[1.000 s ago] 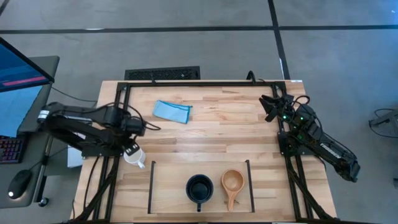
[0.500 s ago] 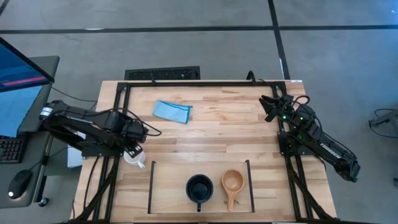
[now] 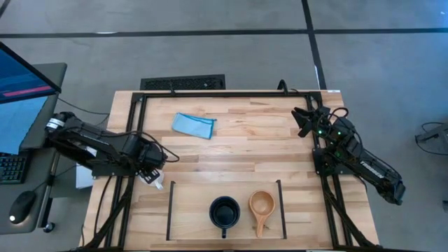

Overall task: Stack small to large cups/mugs on shelf
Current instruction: Put the white mug on the shelf

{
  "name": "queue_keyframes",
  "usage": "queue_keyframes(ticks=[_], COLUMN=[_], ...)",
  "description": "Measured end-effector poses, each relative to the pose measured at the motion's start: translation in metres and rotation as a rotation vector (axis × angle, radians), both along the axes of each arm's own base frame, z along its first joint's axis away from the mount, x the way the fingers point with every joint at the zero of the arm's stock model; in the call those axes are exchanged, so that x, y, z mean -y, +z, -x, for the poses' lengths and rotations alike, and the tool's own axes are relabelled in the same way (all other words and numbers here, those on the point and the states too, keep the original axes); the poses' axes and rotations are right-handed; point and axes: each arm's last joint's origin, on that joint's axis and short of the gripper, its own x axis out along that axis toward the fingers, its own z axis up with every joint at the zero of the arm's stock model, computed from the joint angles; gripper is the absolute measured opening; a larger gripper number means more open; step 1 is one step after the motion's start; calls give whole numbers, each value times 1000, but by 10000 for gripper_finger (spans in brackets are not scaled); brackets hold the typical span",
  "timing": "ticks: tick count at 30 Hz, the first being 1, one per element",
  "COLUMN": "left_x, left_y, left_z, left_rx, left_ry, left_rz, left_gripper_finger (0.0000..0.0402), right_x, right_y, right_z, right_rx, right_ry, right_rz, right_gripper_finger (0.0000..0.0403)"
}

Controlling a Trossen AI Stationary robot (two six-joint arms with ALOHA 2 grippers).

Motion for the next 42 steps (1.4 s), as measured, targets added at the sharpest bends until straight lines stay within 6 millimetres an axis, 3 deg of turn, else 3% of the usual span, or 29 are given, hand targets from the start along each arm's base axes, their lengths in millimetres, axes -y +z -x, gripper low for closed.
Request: queue_keyframes(ticks=[8,14,28,37,42], left_x=[0,0,0,-6,-14], left_y=[-21,-20,-20,-18,3], left_z=[-2,-3,-2,-2,-3], left_rx=[33,46,46,36,38], left_ry=[-5,10,-7,-35,-29], left_rz=[8,-18,-16,-61,-119], left_gripper_finger=[183,174,8,3,1], right_x=[0,0,0,0,0], right_y=[0,0,0,0,0], right_z=[0,0,0,0,0], right_rx=[14,18,18,17,17], right_ry=[1,1,1,1,1], right_rz=[-17,-20,-20,-20,-20], right_gripper_finger=[186,186,186,186,186])
